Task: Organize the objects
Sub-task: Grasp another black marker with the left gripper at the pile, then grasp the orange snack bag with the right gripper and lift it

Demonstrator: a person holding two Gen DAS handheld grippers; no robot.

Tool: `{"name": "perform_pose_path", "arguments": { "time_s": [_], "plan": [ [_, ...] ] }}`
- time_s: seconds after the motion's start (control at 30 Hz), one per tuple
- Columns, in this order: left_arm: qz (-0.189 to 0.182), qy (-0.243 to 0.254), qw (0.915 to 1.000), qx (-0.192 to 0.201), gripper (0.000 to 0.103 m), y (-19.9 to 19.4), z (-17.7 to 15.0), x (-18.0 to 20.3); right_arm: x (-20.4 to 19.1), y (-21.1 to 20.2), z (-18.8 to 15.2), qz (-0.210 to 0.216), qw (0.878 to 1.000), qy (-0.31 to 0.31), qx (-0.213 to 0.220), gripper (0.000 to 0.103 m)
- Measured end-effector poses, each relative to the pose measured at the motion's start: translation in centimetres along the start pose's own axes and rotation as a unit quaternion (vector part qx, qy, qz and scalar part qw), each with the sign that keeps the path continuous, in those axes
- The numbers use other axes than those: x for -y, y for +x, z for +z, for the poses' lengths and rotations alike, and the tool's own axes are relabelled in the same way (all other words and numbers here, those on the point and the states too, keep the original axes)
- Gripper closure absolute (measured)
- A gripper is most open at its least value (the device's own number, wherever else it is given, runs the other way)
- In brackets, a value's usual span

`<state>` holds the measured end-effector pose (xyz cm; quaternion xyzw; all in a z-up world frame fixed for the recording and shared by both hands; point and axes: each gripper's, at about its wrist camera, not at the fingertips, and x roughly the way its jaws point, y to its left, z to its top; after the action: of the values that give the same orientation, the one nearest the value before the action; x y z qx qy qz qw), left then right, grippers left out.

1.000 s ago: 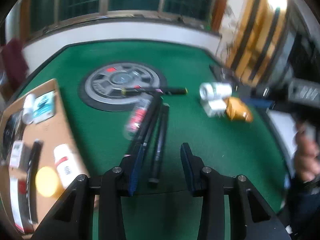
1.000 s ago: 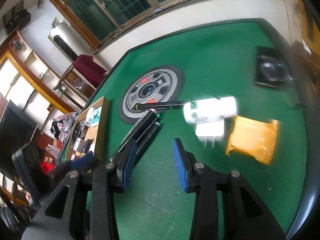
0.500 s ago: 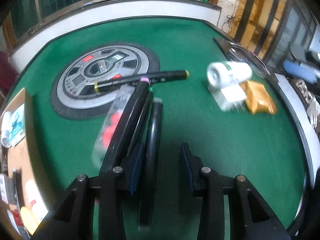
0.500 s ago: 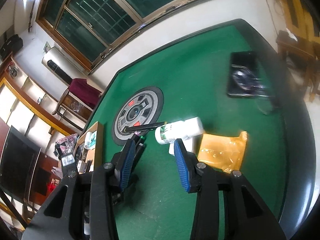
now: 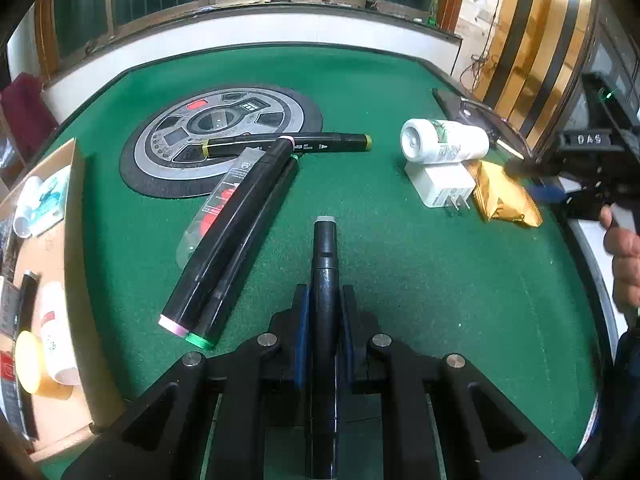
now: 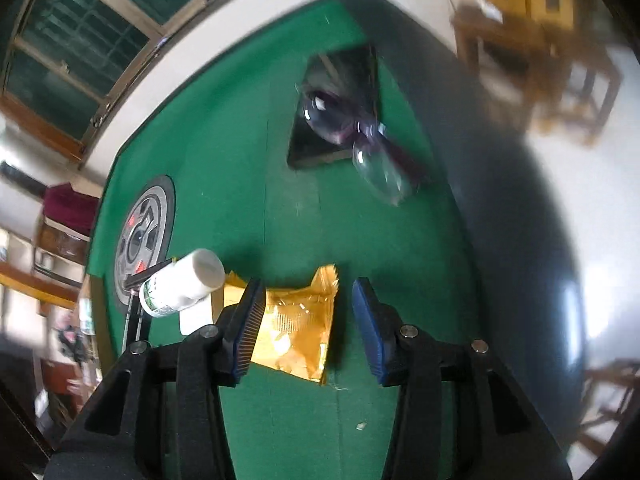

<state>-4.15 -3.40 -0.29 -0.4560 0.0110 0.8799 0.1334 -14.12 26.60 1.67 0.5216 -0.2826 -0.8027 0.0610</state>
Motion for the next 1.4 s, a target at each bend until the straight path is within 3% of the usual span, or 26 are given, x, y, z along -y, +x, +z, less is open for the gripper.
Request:
{"name": "perform_pose_path", "arguments": {
  "time_s": [0.17,0.3,0.33,0.43,0.47,0.57,0.67,0.8,0.93,1.03,1.27,1.33,1.4],
  "plan": [
    [-0.028,-0.016,0.9995,0.007,0.091,0.1,0.1,-1.0,-1.8,-0.1,-1.9,0.069,0.995,-0.023,-0.066,0.057],
    [-0.041,-0.024,0.9988,0.009,0.091,0.3,0.3,-1.5,-4.2,-0.4,-4.9,0.126,0.977,-0.105,-0.133,0.057],
    [-0.039,-0.022,0.9989,0.009,0.091,0.3,0.4,-1.4,-4.6,-0.7,-5.2,0.12,0.976,-0.125,-0.131,0.057],
    [-0.038,-0.02,0.999,0.009,0.091,0.3,0.3,-1.2,-4.6,-3.7,-4.1,0.022,0.986,-0.165,-0.034,0.057],
    [-0.039,-0.021,0.999,0.009,0.091,0.3,0.2,-1.2,-4.3,-4.3,-3.9,0.007,0.986,-0.169,-0.018,0.057],
    [-0.039,-0.019,0.999,0.009,0.091,0.2,0.2,-1.3,-4.0,-5.0,-3.1,0.012,0.983,-0.18,0.006,0.056],
    [-0.039,-0.018,0.999,0.009,0.091,0.1,0.1,-1.3,-4.5,-4.6,-2.5,-0.036,0.977,-0.209,0.032,0.056],
    [-0.04,-0.019,0.999,0.009,0.091,0.1,0.1,-1.3,-5.8,-3.0,-2.7,-0.021,0.962,-0.27,0.035,0.056],
    [-0.04,-0.019,0.999,0.009,0.091,0.1,0.1,-1.3,-6.3,-0.5,-4.0,-0.017,0.948,-0.319,0.003,0.056],
    [-0.04,-0.019,0.999,0.009,0.091,0.1,0.1,-1.3,-6.6,0.3,-5.4,-0.06,0.924,-0.377,0.0,0.056],
    [-0.038,-0.018,0.9991,0.01,0.091,0.0,0.1,-1.3,-7.5,1.3,-8.0,-0.09,0.889,-0.448,-0.023,0.056],
    [-0.038,-0.018,0.9991,0.01,0.091,0.0,0.1,-1.3,-7.9,2.0,-8.3,-0.12,0.886,-0.447,-0.014,0.056],
    [-0.035,-0.015,0.9992,0.011,0.091,0.0,0.1,-1.2,-7.7,2.0,-7.8,-0.124,0.894,-0.431,-0.011,0.057]
  ]
}}
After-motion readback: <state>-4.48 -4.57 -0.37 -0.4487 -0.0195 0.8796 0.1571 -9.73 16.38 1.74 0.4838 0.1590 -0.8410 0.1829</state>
